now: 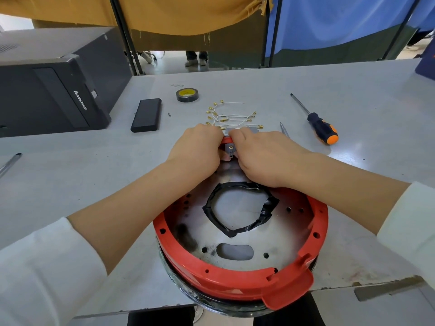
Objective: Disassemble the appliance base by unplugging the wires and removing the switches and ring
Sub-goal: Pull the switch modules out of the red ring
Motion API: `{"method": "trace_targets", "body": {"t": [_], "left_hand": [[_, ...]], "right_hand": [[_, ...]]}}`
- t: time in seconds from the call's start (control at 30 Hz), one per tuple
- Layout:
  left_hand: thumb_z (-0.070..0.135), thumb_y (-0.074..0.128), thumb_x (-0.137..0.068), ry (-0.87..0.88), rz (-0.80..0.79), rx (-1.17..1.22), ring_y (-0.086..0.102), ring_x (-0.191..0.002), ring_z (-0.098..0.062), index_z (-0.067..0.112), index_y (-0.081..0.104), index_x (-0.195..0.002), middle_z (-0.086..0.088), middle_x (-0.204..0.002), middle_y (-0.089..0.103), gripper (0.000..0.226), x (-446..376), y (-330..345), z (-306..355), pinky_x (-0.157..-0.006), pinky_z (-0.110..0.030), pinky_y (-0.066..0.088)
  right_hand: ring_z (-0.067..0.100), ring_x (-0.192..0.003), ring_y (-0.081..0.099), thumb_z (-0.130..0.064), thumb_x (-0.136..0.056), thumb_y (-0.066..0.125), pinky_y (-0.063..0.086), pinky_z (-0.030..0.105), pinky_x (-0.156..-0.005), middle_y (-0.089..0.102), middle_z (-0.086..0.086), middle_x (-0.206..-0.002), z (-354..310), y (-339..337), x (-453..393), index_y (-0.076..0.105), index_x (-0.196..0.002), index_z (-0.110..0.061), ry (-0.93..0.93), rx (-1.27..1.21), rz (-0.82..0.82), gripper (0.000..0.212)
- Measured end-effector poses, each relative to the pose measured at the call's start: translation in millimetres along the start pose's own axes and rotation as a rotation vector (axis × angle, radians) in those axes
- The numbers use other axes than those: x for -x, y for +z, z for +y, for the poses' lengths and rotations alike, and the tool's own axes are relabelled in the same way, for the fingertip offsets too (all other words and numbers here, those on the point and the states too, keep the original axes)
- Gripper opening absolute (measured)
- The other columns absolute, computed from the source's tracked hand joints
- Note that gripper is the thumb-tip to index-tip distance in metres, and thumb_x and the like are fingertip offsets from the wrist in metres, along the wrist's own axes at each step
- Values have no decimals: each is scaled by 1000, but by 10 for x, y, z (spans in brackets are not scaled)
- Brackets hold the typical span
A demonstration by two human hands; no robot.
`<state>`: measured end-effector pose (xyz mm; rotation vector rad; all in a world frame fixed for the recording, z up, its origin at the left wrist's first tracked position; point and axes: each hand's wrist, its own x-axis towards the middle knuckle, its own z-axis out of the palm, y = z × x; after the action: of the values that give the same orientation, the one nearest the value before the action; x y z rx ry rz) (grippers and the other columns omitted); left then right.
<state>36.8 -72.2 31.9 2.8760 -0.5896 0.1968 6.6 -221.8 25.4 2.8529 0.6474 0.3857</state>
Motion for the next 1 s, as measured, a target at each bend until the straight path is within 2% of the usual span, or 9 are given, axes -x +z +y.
{"method": "trace_targets", "body": {"t": [0.1, 0.23, 0.47, 0.8, 0.87, 1.0], "left_hand": [[29, 63, -86, 23, -10, 67, 57, -91, -30, 13, 59, -94, -10, -99, 64, 18, 26, -1, -16, -65, -30, 32], [26, 65, -83, 40, -3, 115, 58, -97, -26, 17, 60, -107, -4, -105, 65, 26, 28, 5, -11, -70, -30, 37], [28, 71, -78, -27, 21, 84, 54, -79, -26, 16, 63, -90, -6, -88, 64, 19, -9, 4, 10, -61, -29, 34], [24, 64, -79, -56, 63, 15, 41, -67, -24, 17, 47, -73, 1, -64, 38, 20, 11, 10, 57, -46, -28, 25], [22, 63, -80, -60, 54, 48, 42, -70, -25, 16, 49, -76, 0, -67, 42, 15, 4, 11, 45, -52, -29, 30], [26, 67, -81, -17, -21, 124, 51, -79, -26, 19, 52, -80, -6, -87, 59, 17, -5, -7, -8, -64, -30, 37]], "right_hand": [[34, -90, 59, -20, -95, 39, 31, 35, -60, 52, 10, -120, 27, -6, 12, 35, -129, -10, -14, -47, 0, 36], [34, -93, 59, -20, -94, 39, 29, 34, -60, 51, 10, -122, 36, -14, 26, 34, -133, -10, -8, -61, -7, 41], [32, -90, 58, -18, -93, 41, 25, 33, -58, 52, 10, -116, -9, -20, 16, 38, -121, -9, 11, -31, -13, 30], [32, -87, 60, -15, -92, 43, 25, 33, -54, 51, 11, -120, -36, -24, -13, 33, -133, -8, 27, 13, -29, 43], [33, -89, 60, -14, -92, 42, 26, 33, -56, 51, 11, -122, -30, -33, -18, 33, -133, -8, 29, 5, -33, 43], [34, -88, 59, -18, -94, 39, 29, 34, -59, 53, 11, -119, -8, -50, 5, 37, -127, -9, 21, -47, -19, 34]]}}
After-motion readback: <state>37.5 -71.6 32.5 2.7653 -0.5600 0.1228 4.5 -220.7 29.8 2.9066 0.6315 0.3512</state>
